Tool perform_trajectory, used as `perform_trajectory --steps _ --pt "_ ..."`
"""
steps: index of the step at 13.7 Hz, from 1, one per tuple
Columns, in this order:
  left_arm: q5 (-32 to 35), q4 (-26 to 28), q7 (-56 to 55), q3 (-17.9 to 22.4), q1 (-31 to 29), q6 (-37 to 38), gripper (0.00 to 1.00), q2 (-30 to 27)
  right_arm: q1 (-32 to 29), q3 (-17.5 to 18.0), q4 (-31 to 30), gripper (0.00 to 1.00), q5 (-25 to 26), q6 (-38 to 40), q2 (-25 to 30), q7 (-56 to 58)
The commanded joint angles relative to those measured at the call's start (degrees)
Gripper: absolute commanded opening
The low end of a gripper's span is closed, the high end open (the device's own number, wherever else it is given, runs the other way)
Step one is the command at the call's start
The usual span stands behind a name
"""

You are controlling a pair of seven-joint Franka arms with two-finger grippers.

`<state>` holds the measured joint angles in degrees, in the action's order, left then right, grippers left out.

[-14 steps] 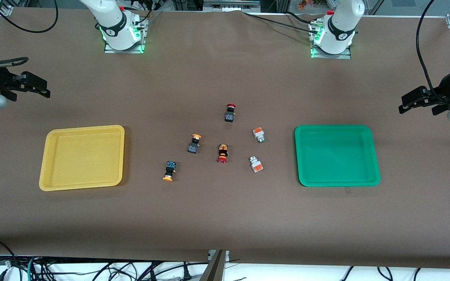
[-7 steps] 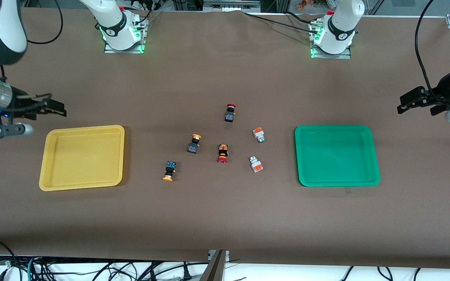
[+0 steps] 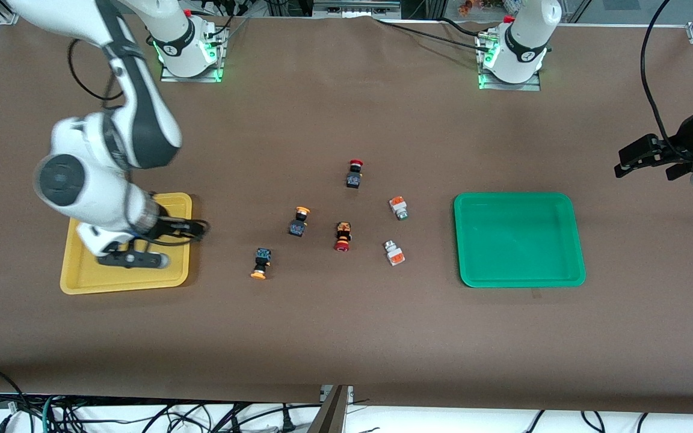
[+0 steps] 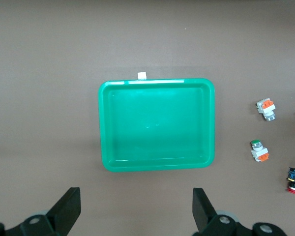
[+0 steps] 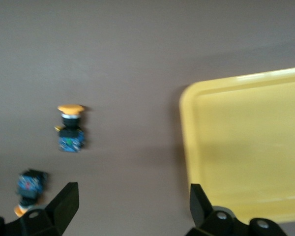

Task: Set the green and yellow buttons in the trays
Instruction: 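Lower the right gripper and grasp the yellow-capped button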

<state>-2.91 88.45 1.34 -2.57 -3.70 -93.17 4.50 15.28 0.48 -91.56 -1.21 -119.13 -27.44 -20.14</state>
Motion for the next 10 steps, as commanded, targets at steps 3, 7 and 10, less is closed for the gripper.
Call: perform_trajectory --steps 3,7,10 --pt "3.70 -1.62 0.59 -0.68 -0.08 0.62 1.00 1.04 6.50 -0.39 1.03 1.00 -0.20 -14.50 -9.10 -13.75" --pt "3.71 -1.26 -3.09 -0.85 0.10 2.29 1.00 1.39 7.40 -0.39 1.03 1.00 -0.11 -20.87 -14.48 -14.40" --pt "3.09 -0.83 -4.66 -0.85 0.45 2.46 1.00 1.57 8.27 -0.39 1.03 1.00 -0.02 -24.12 -16.77 -14.40"
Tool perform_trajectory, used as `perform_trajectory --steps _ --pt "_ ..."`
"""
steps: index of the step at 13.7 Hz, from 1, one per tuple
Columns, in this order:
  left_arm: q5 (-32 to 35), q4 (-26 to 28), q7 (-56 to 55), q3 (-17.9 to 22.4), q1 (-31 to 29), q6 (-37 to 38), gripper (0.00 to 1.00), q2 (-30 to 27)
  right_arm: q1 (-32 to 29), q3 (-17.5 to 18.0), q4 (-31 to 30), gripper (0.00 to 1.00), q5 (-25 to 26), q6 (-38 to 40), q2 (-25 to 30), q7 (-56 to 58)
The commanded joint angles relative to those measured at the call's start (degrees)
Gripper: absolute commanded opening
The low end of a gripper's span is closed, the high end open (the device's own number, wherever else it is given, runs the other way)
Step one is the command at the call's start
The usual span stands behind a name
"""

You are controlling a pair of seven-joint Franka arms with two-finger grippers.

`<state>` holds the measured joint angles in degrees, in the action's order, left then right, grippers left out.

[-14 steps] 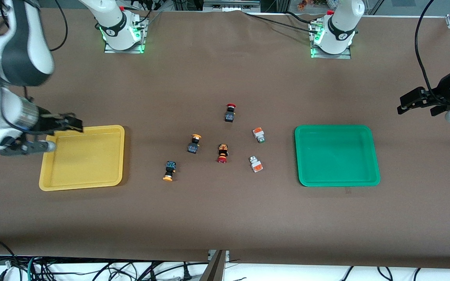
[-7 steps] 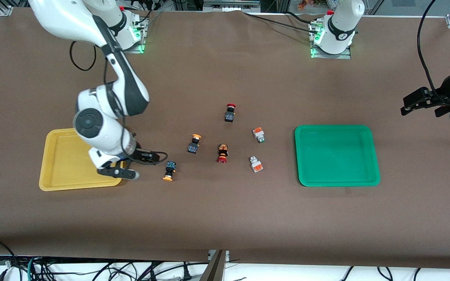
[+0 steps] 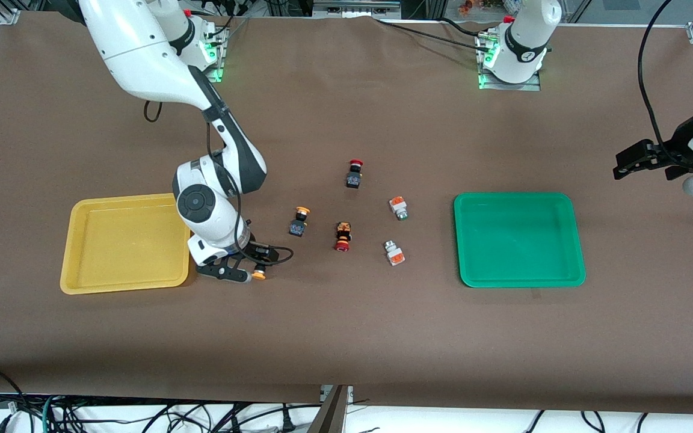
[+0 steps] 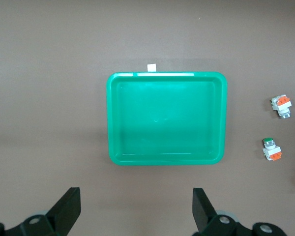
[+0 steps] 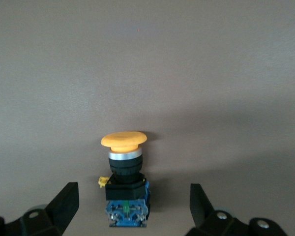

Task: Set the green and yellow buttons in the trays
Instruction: 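Lower the right gripper and grasp the yellow-capped button, then lift the yellow button with the right gripper while the left gripper reaches the green button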

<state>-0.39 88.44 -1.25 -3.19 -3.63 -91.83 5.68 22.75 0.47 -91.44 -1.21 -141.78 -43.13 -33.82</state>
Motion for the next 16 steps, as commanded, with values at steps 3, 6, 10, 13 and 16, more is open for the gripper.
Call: perform_trajectory --steps 3,6,10,13,16 --pt "0.48 -0.72 -2.70 -0.41 0.73 1.22 1.00 0.56 0.97 -0.38 0.92 0.12 0.24 -2.27 -1.43 -0.20" --pt "0.48 0.24 -6.55 -2.34 1.69 1.22 1.00 0.73 1.06 -0.46 0.92 0.00 0.50 -2.09 -1.25 0.50" --pt "0.48 1.48 -14.36 -5.41 2.75 1.13 1.00 2.39 -0.07 -1.42 0.74 0.00 0.68 2.63 0.32 5.40" --pt "-0.13 3.93 -25.09 -9.45 2.84 0.17 1.00 5.29 -1.48 -8.00 0.92 0.00 0.33 13.60 4.54 21.45" --pt "-1.63 8.75 -39.04 -16.03 3.71 -8.41 1.00 9.07 -4.55 -14.51 0.74 0.00 -0.02 19.95 6.22 37.81"
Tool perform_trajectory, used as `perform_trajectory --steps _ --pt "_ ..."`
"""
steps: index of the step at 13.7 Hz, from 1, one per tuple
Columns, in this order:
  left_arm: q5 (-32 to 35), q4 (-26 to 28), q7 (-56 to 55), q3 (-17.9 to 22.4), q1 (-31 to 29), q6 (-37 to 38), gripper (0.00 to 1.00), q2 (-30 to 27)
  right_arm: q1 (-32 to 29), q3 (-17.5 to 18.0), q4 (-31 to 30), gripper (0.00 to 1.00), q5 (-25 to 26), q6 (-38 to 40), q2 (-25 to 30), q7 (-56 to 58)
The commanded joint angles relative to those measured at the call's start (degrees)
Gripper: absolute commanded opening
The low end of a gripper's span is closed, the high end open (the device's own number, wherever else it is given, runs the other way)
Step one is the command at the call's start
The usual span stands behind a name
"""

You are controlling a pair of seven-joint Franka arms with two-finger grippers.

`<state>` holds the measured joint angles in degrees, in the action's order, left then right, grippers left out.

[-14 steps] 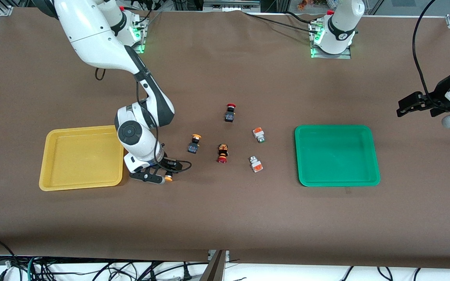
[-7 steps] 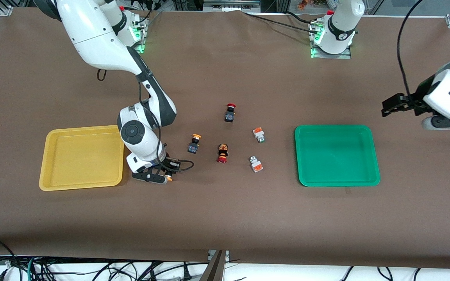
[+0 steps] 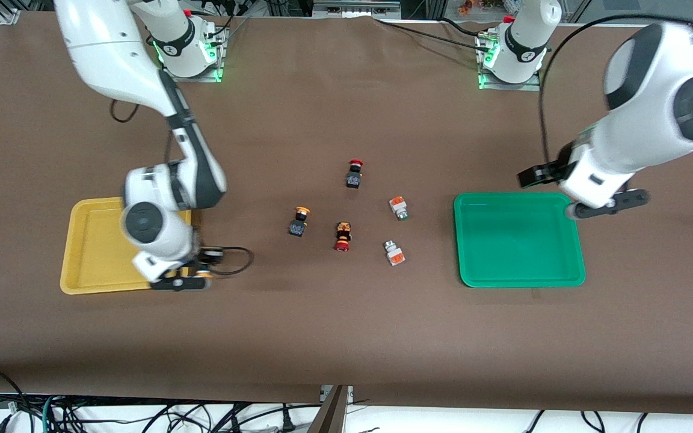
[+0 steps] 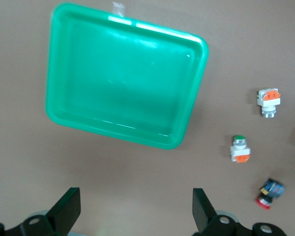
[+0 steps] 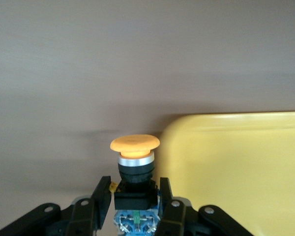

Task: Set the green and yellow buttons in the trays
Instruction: 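Lift the yellow button with the right gripper while the left gripper reaches the green button, then release the yellow button into the yellow tray while the left gripper grasps the green button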

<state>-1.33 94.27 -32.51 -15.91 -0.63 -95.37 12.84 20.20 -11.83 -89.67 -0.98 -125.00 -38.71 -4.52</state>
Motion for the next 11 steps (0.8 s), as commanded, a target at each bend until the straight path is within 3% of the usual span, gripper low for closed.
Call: perform_trajectory --steps 1,5,7,8,9,10,11 --pt "-0.60 4.50 -12.26 -4.39 2.20 -8.92 1.00 3.84 -3.48 -3.63 -1.21 0.00 -0.34 3.44 1.80 12.91" --pt "1.76 6.89 -25.46 -4.22 10.90 -26.15 1.00 15.43 -11.48 -4.17 -3.66 0.00 -0.52 3.45 1.97 26.03" --pt "4.39 7.41 -29.78 -4.22 14.14 -28.20 1.00 18.52 -13.25 -4.17 -5.95 0.00 -0.52 3.36 2.85 27.28" --pt "4.58 7.59 -33.11 -4.13 15.47 -28.21 1.00 18.97 -13.51 -4.17 -6.74 0.16 -0.52 3.36 3.29 27.20" --pt "5.19 8.29 -35.58 -4.13 16.35 -28.29 1.00 19.67 -13.69 -4.17 -6.75 0.93 -1.21 3.36 3.21 26.76" --pt "6.85 8.64 -37.08 -4.13 17.75 -28.64 1.00 20.46 -13.69 -4.00 -6.40 1.00 -3.92 3.71 3.38 26.67" --pt "8.17 8.65 -39.27 -4.13 18.20 -28.99 1.00 21.34 -13.08 -3.73 -5.44 1.00 -6.64 4.58 3.73 26.50"
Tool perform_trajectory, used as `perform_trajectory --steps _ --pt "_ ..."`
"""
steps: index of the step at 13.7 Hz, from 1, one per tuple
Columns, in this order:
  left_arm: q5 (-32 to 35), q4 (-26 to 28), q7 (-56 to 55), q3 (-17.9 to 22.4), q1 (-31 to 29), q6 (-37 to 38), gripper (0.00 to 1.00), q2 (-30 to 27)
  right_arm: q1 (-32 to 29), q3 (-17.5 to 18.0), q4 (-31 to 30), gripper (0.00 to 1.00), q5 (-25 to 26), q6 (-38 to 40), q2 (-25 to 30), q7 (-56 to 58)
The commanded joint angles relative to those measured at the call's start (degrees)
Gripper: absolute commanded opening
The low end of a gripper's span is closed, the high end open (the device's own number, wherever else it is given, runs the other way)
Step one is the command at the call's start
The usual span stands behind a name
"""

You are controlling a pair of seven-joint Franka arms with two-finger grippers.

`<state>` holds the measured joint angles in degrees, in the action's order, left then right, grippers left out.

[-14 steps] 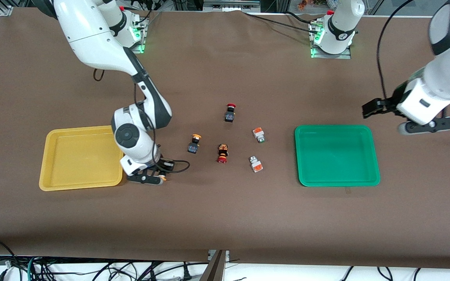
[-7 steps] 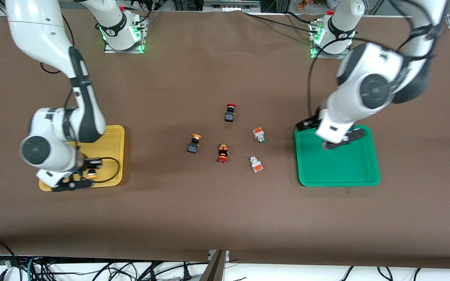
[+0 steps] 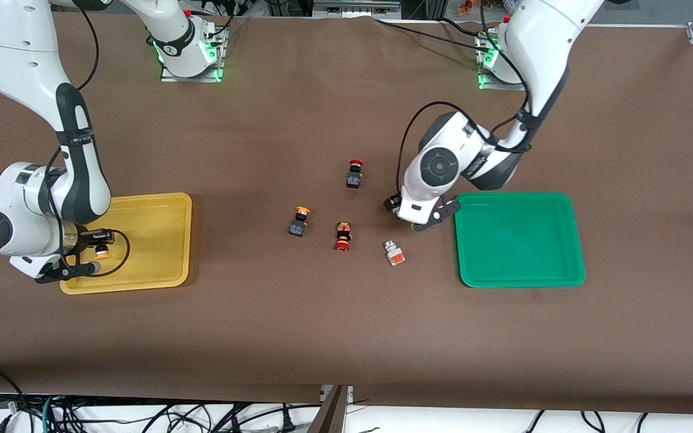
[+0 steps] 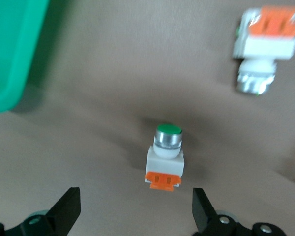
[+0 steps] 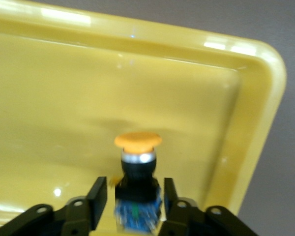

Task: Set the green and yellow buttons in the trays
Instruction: 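Release the yellow button into the yellow tray while the left gripper grasps the green button, then move the right gripper to the second yellow-capped button and grasp it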

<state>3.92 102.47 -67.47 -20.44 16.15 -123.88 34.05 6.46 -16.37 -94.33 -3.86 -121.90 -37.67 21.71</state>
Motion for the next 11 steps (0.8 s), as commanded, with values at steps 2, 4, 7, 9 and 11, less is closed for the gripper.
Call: perform_trajectory --steps 2,4,7,9,11 --pt "3.12 0.37 -5.82 0.31 1.52 -3.99 1.00 1.97 3.81 2.47 0.90 1.00 -8.52 4.11 3.56 -4.36" --pt "3.20 0.37 -5.74 0.66 1.34 -8.82 1.00 3.64 9.25 2.74 1.26 1.00 -8.80 4.12 4.00 -14.80" --pt "5.22 0.36 -5.91 0.75 1.60 -9.19 1.00 5.05 19.35 2.92 1.43 1.00 -10.19 1.76 3.48 -30.27" --pt "5.31 0.37 -5.48 0.75 1.60 -9.10 0.83 5.41 25.77 2.92 1.52 1.00 -12.92 -3.41 1.56 -41.17" --pt "5.31 0.37 -5.30 0.66 1.69 -8.66 0.57 5.41 31.23 2.92 1.52 1.00 -12.93 -10.00 -1.43 -52.42"
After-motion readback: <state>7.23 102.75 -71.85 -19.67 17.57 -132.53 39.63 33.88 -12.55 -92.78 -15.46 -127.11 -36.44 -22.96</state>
